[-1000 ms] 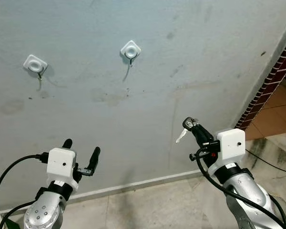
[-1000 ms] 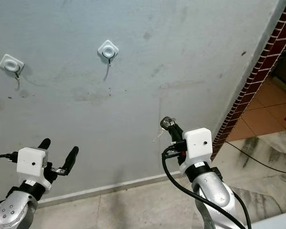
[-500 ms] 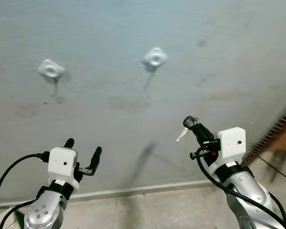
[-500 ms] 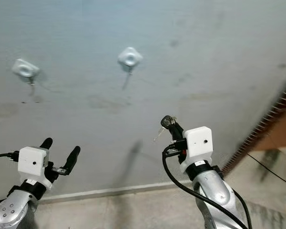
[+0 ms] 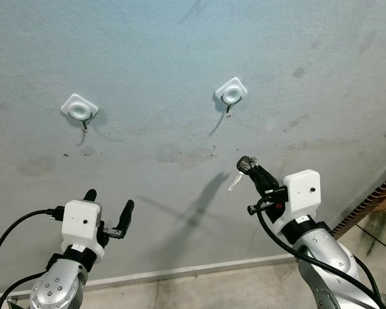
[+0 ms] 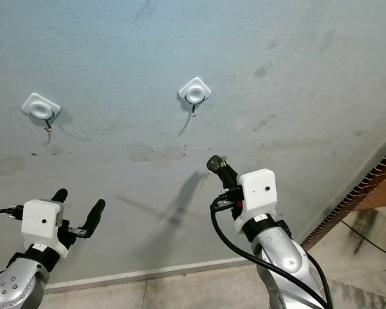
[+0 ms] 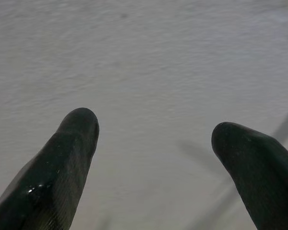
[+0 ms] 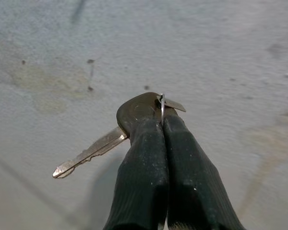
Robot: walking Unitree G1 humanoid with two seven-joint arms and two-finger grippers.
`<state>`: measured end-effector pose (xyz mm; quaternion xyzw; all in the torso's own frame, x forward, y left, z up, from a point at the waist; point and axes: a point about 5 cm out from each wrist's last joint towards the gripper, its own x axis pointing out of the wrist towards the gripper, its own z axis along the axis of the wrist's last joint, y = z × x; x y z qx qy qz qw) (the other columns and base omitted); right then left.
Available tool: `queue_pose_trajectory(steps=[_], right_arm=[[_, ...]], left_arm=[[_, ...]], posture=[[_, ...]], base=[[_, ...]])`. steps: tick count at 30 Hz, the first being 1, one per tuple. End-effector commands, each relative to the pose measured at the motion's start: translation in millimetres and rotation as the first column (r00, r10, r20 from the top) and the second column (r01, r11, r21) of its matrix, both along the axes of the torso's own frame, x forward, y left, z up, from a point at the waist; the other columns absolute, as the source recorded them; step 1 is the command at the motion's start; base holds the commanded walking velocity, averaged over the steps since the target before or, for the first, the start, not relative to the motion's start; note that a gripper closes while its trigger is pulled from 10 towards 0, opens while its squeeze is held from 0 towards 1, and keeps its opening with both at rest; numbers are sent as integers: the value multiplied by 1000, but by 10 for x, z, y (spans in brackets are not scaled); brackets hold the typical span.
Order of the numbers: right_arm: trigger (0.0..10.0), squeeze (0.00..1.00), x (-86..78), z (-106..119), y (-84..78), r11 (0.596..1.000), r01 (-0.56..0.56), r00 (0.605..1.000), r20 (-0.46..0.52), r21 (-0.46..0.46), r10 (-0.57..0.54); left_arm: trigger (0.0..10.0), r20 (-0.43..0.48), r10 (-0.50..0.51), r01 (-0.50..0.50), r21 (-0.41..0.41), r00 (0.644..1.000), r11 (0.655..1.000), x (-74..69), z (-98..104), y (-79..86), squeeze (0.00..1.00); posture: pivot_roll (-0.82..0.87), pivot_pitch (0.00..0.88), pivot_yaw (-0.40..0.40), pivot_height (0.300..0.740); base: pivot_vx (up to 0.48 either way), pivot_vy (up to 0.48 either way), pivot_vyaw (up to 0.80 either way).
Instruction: Hang keys on a hook
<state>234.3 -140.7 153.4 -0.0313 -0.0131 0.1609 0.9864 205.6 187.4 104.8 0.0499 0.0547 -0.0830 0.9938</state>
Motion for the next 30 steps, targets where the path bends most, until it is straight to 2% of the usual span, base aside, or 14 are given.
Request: queue_pose_trajectory(steps=[1,8,12,15,19,23,25,30], right_arm=[[10000,0,-2,13,-22,1000,6,1000,7,1,-7],[10000,0,25,82,17,999,-30,999,29,18,29],[10000,0,61,163,85,989,-135,990,33,55,134],[10000,0,91,202,144,968,-238,971,22,80,237],[10000,0,120,241,199,942,-324,946,30,81,323],[10000,0,151,282,232,932,-354,935,41,81,352],[10000,0,196,326,249,924,-372,928,55,85,369],[10000,0,218,343,257,915,-390,921,57,101,386]], left_arm=[[10000,-6,-15,15,17,1000,1000,0,-9,-6,0],[10000,12,-70,70,53,997,996,-4,13,-59,0],[10000,22,-109,108,60,994,992,-12,32,-93,0],[10000,51,-194,188,95,980,977,7,71,-161,0],[10000,48,-262,257,80,964,963,45,75,-240,0],[10000,45,-318,313,99,947,945,55,83,-287,0],[10000,26,-395,392,84,918,916,52,64,-366,0],[10000,27,-436,433,83,900,898,67,74,-427,0]], posture=[[50,79,48,740],[52,77,50,740],[51,75,53,740],[55,73,51,740],[59,72,49,740],[61,73,49,740],[64,73,46,740],[62,72,45,740]], base=[[0,0,0],[0,0,0],[0,0,0],[0,0,0],[0,0,0],[0,0,0],[0,0,0],[0,0,0]])
